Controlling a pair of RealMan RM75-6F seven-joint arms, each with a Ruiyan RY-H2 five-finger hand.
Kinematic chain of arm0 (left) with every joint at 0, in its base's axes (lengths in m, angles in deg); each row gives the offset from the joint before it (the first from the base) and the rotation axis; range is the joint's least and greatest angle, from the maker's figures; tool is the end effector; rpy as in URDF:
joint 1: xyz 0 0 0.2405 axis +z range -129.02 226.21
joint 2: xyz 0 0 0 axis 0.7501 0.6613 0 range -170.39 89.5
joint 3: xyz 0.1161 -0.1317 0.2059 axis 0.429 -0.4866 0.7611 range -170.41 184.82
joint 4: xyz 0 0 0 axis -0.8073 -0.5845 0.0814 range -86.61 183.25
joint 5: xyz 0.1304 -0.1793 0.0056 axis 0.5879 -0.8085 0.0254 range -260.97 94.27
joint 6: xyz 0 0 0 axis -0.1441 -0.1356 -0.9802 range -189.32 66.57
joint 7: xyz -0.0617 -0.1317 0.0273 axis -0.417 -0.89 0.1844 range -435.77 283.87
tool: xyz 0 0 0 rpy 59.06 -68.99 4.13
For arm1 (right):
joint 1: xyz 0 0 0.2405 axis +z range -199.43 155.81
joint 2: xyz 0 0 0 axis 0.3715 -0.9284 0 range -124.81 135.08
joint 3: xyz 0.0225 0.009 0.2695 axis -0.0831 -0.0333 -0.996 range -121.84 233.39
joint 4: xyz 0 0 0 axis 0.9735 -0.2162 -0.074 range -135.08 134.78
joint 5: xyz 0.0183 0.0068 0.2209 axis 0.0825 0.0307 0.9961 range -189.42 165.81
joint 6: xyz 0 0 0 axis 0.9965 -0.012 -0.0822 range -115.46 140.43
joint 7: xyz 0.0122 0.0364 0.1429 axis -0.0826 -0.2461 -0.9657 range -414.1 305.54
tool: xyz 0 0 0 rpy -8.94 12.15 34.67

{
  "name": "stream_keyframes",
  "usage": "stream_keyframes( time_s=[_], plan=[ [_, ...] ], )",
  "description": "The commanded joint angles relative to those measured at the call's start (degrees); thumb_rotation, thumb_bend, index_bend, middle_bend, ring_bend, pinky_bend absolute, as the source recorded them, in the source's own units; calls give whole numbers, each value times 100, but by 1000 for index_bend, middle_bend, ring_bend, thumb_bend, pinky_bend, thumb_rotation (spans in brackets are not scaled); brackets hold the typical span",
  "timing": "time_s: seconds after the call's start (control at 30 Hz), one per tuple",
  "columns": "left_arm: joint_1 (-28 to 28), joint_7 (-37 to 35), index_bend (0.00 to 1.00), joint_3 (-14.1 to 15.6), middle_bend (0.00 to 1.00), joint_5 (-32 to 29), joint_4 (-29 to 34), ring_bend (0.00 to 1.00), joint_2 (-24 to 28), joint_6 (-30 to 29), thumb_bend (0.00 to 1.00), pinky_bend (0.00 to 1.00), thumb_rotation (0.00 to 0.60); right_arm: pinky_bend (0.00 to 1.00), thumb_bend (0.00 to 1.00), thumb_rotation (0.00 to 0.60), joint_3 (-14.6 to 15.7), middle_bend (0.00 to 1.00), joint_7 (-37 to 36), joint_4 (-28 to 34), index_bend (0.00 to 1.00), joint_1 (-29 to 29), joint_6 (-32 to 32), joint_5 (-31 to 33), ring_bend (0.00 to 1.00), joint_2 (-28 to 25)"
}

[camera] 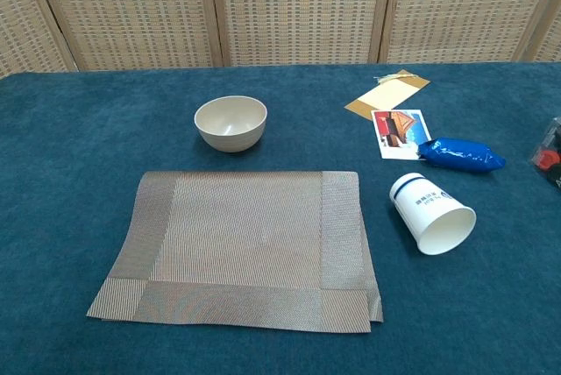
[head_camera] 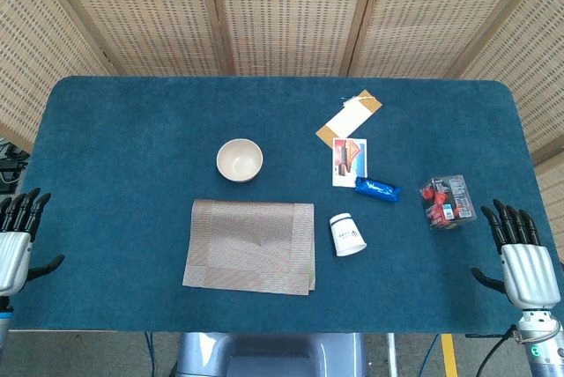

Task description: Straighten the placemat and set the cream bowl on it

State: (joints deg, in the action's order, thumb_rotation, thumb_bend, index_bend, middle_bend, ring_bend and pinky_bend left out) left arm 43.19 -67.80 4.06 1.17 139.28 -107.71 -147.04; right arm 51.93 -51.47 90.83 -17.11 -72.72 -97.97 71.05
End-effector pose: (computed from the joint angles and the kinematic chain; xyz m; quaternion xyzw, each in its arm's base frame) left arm -0.3292 0.1914 0.1418 -0.6059 -0.3537 -0.3585 0.6158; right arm -0.3293 -0.1901 0.1489 0.5981 -0.3703 0.3833 0.5986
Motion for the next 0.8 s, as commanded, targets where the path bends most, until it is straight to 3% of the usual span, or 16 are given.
stream_keyframes(
  time_s=[0.03, 0.8],
  plan=[
    [-12, -7, 0, -10, 0, -16, -25, 0, -15, 15, 8, 0, 600, 0, 24, 600, -2, 0, 9, 16, 81, 6, 29, 28, 0, -4],
    [-129, 156, 1, 47, 0, 152, -90, 0, -183, 121, 31, 0, 600, 0, 24, 600, 15, 0, 58, 126, 84, -29, 35, 63, 0, -71]
  ],
)
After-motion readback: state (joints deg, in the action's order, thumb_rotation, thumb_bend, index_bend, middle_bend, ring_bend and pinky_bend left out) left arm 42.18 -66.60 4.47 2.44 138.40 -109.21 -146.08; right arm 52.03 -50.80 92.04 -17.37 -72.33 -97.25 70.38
